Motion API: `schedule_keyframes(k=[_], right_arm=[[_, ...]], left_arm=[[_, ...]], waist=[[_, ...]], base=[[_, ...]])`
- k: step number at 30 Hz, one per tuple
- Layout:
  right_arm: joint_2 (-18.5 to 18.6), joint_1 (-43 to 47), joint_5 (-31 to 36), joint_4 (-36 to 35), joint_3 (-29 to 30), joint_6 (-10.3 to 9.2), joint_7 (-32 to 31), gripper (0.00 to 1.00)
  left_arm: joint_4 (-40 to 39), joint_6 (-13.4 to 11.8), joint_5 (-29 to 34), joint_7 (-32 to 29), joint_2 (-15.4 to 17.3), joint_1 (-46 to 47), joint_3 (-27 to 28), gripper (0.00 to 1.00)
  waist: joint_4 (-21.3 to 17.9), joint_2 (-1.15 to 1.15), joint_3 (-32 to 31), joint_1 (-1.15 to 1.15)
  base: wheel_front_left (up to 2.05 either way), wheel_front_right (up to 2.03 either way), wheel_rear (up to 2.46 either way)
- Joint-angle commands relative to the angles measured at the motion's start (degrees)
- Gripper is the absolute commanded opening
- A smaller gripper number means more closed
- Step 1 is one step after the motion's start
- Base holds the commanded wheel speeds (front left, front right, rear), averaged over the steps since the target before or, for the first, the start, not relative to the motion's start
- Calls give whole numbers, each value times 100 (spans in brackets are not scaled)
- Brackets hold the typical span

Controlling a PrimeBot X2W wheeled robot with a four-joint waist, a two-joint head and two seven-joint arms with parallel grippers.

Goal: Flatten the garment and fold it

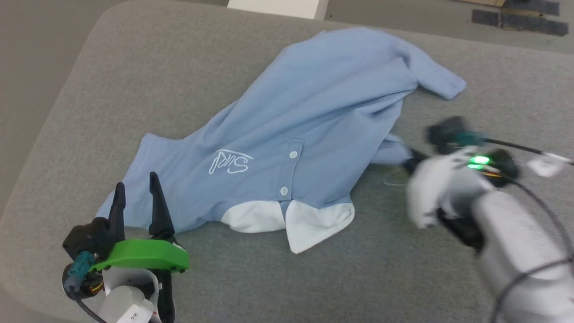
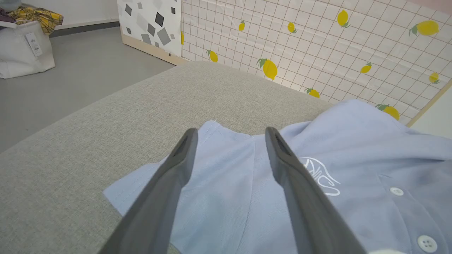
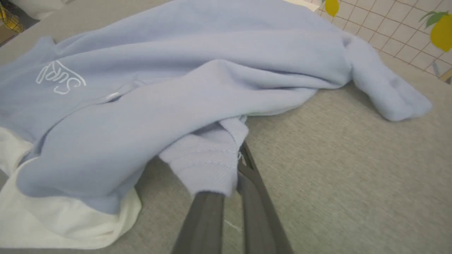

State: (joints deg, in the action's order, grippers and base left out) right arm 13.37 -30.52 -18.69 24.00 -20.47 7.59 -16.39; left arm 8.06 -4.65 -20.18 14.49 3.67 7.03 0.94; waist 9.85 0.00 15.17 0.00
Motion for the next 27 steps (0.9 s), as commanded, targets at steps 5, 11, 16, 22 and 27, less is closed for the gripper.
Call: schedule_keyframes(k=[5,11,16,22,27], right_arm=[[787,976,-62,-862,1676,-10,-361,0],[918,1716,232,-1467,3342,-10,-1000,0],[507,1914,582,-1428,4087,-10,-1439,20],[-281,2268,703,-1749,4358,-10,-1185,100],[-846,2860,550,-2084,4112,-10,-1023,100]], left_arm=[[-116,-66,-56,26,71,-200,73,100],[-277,-114,-81,-79,135,-331,100,100],[-345,-140,-112,-169,138,-393,70,100],[-370,-167,-116,-254,129,-412,-12,100],[-477,-210,-127,-472,125,-487,-99,100]], waist=[[-345,0,-320,0],[-522,0,-359,0],[-611,0,-379,0],[-598,0,-487,0],[-624,0,-562,0]], base=[[0,0,0],[0,0,0],[0,0,0],[0,0,0],[0,0,0]])
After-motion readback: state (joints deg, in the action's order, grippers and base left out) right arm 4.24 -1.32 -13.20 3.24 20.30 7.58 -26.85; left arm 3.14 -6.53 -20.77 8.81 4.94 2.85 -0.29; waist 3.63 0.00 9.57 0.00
